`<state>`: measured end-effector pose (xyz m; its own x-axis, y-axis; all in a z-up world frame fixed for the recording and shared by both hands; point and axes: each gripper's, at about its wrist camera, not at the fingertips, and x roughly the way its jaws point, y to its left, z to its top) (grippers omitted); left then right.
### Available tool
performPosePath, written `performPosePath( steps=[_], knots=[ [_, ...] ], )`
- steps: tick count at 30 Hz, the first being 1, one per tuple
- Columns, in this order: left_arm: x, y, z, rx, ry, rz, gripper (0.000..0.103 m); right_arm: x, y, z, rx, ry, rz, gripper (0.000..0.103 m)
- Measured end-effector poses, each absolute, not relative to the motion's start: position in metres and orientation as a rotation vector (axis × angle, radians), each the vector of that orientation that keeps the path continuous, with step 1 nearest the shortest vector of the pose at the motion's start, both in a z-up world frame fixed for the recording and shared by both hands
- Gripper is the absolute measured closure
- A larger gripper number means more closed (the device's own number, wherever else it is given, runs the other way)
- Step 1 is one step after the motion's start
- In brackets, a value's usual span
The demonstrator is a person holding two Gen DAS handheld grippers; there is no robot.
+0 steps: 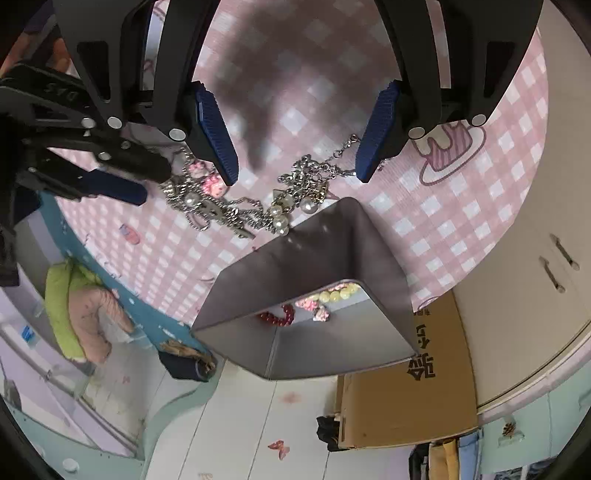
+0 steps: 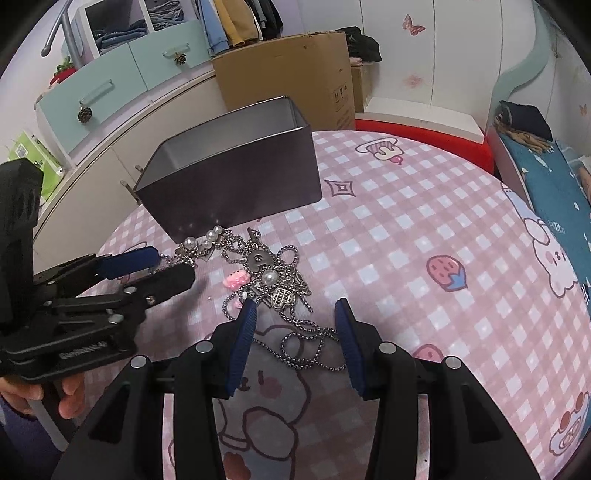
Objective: Organize jewelry
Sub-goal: 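Grasp the silver chain with the left tool while the right tool grasps its pendant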
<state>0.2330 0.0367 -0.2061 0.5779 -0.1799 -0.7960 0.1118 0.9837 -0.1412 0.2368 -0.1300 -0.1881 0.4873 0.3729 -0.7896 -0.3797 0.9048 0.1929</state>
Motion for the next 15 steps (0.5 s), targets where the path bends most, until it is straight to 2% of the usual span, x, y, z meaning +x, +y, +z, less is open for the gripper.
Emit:
performPosePath(
  steps=[5,7,11,15],
  knots=[
    [0.227,0.038,-0.208,-0.04,0.939,-0.184,0.039,0.237,-0.133,-0.19,-0.003,0.965,0.462,0.06],
    [0.222,0.042,-0.208,-0.029,0.94,-0.184,0.043,0.237,-0.134,-0.189,-0.001,0.965,0.463,0.06],
    [0.213,0.055,-0.208,-0.038,0.949,-0.158,0.07,0.237,-0.133,-0.19,0.0,0.966,0.469,0.06],
    [0.201,0.065,-0.208,-0.023,0.96,-0.173,0.073,0.236,-0.131,-0.189,0.004,0.969,0.476,0.06]
  ],
)
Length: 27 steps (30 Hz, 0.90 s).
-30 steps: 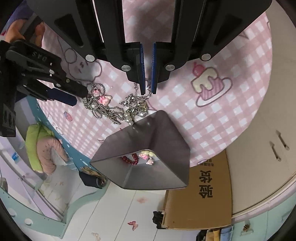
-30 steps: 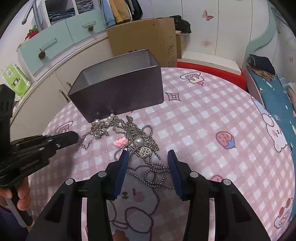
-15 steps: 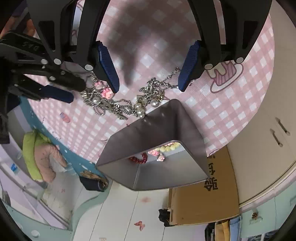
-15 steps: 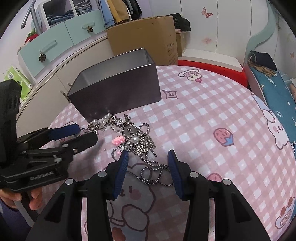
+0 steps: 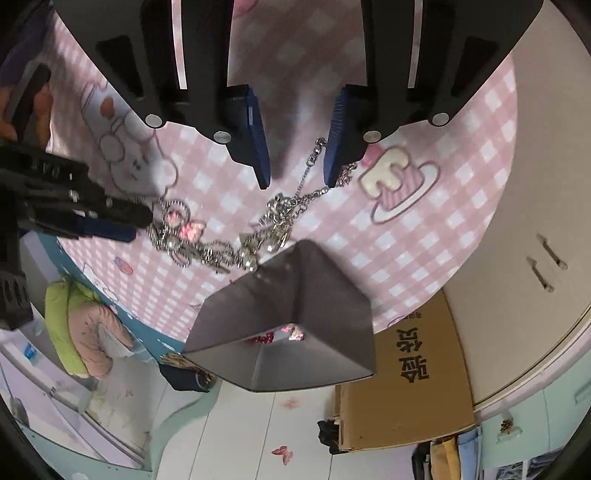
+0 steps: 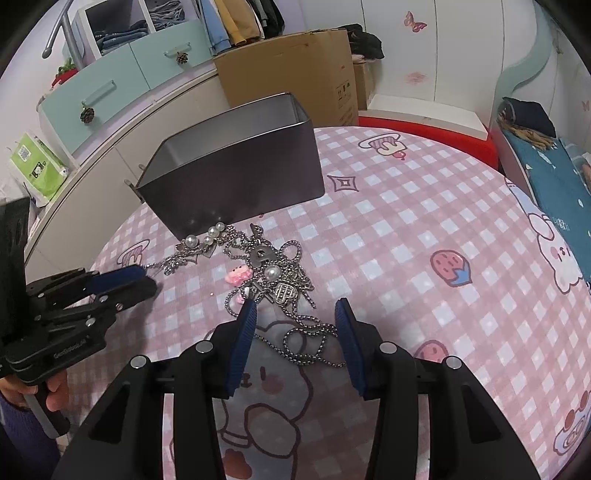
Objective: Organize jewelry
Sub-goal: 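Grasp the silver chain with the left tool while the right tool grasps its pendant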
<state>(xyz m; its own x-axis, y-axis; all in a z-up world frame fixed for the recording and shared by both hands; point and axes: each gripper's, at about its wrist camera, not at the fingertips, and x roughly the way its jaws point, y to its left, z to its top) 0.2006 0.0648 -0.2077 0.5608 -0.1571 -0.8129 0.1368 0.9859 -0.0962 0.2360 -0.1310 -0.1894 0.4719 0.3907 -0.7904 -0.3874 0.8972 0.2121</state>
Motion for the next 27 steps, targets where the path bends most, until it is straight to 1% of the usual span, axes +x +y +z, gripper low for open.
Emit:
performPosePath(
  steps=[4,6,8,10,16,18,27],
  knots=[
    [0.191,0.065,-0.208,0.035,0.963,-0.162,0.077,0.235,-0.131,-0.189,0.004,0.968,0.476,0.059],
    [0.192,0.068,-0.206,-0.018,0.978,-0.211,0.078,0.235,-0.129,-0.189,0.005,0.968,0.479,0.059],
    [0.195,0.068,-0.202,-0.045,0.963,-0.231,0.078,0.235,-0.129,-0.19,0.005,0.969,0.478,0.059],
    [0.199,0.064,-0.2,-0.001,0.937,-0.214,0.078,0.235,-0.129,-0.19,0.007,0.97,0.479,0.059],
    [0.222,0.053,-0.207,0.077,0.955,-0.207,0.078,0.235,-0.13,-0.189,0.01,0.972,0.478,0.059],
    [0.223,0.052,-0.207,0.092,0.954,-0.218,0.076,0.235,-0.13,-0.19,0.01,0.974,0.481,0.059],
    [0.228,0.041,-0.21,0.169,0.953,-0.214,0.078,0.235,-0.13,-0.189,0.02,0.975,0.483,0.059]
  ],
)
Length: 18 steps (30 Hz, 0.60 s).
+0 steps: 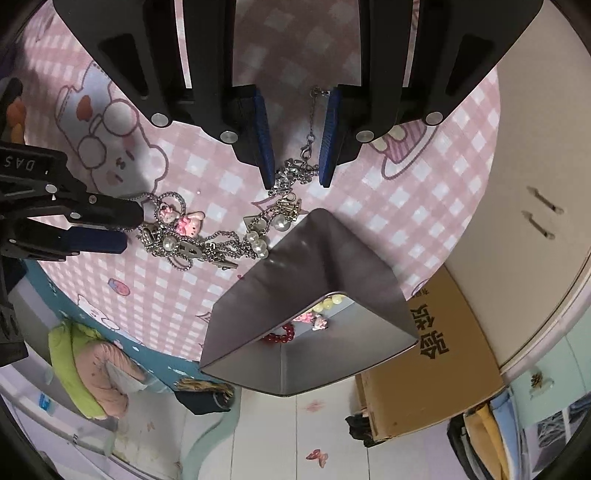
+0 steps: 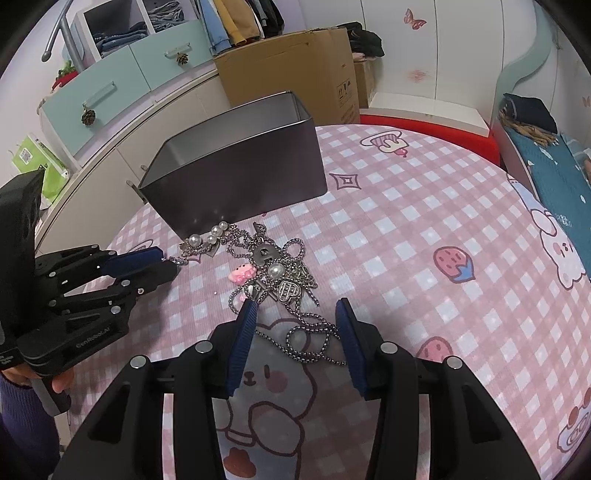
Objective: Organize jewelry
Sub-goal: 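Grasp the silver chain with the left tool while the right tool grasps its pendant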
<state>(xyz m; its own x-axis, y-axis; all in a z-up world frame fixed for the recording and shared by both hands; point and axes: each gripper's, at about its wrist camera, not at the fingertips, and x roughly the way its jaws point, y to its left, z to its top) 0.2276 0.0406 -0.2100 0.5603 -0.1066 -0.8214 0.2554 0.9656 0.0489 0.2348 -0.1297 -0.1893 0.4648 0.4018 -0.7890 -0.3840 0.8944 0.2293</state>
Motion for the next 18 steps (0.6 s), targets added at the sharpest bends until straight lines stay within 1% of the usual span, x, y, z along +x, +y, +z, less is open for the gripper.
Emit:
performPosePath(
  steps=[6,7,8,16,18],
  knots=[
    [0.225,0.04,-0.211,0.177,0.943,-0.215,0.08,0.236,-0.13,-0.189,0.024,0.975,0.483,0.059],
    [0.225,0.041,-0.211,0.174,0.943,-0.212,0.087,0.235,-0.13,-0.189,0.021,0.975,0.482,0.059],
    [0.224,0.042,-0.212,0.168,0.953,-0.224,0.096,0.235,-0.13,-0.189,0.02,0.975,0.483,0.059],
    [0.215,0.05,-0.208,0.112,0.95,-0.228,0.097,0.235,-0.128,-0.19,0.009,0.971,0.484,0.059],
    [0.21,0.056,-0.205,0.067,0.945,-0.251,0.099,0.236,-0.124,-0.19,-0.004,0.97,0.486,0.059]
  ],
)
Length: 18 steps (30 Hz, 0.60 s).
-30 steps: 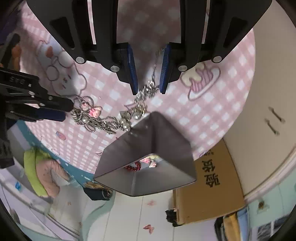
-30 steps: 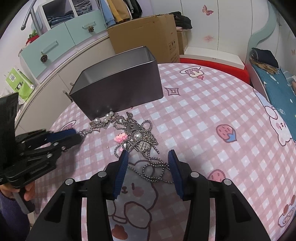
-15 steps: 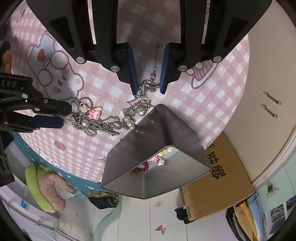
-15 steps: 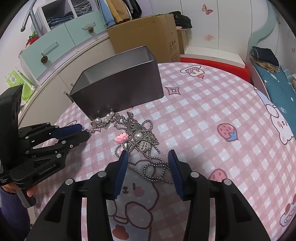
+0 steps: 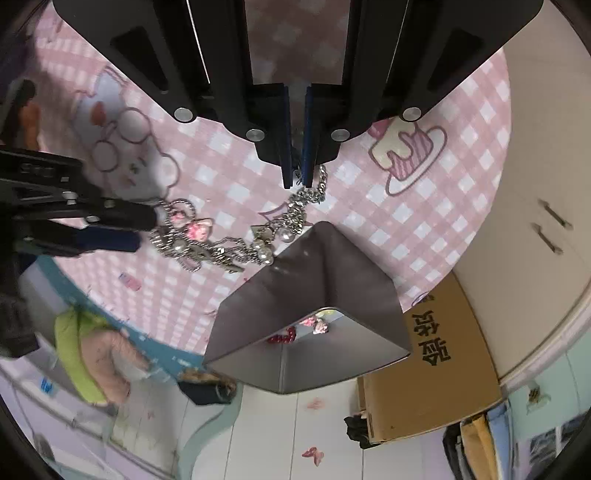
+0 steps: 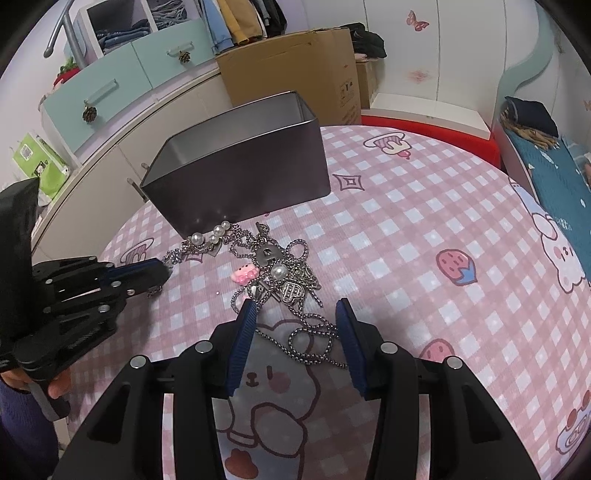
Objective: Organize jewelry
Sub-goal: 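Grasp the silver chain with the left tool while the right tool grasps its pendant, then carry the silver necklace into the grey box with both tools and open them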
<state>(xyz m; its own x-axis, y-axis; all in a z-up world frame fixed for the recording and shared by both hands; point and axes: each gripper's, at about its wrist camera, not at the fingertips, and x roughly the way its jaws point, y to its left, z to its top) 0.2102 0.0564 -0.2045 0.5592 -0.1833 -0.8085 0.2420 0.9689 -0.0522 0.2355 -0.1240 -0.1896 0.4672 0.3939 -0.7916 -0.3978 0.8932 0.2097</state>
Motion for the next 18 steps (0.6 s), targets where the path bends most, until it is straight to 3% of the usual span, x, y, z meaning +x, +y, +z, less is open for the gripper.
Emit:
performPosePath(
  steps=[8,10,11,18],
  knots=[
    [0.189,0.077,-0.17,-0.051,0.896,-0.313,0.1,0.243,-0.105,-0.188,-0.083,0.946,0.496,0.061],
    [0.186,0.08,-0.163,-0.069,0.885,-0.322,0.1,0.243,-0.103,-0.189,-0.083,0.943,0.507,0.074],
    [0.184,0.081,-0.159,-0.075,0.88,-0.327,0.1,0.243,-0.104,-0.189,-0.084,0.945,0.506,0.086],
    [0.177,0.088,-0.139,-0.126,0.85,-0.379,0.099,0.235,-0.116,-0.185,-0.087,0.941,0.472,0.086]
  ],
)
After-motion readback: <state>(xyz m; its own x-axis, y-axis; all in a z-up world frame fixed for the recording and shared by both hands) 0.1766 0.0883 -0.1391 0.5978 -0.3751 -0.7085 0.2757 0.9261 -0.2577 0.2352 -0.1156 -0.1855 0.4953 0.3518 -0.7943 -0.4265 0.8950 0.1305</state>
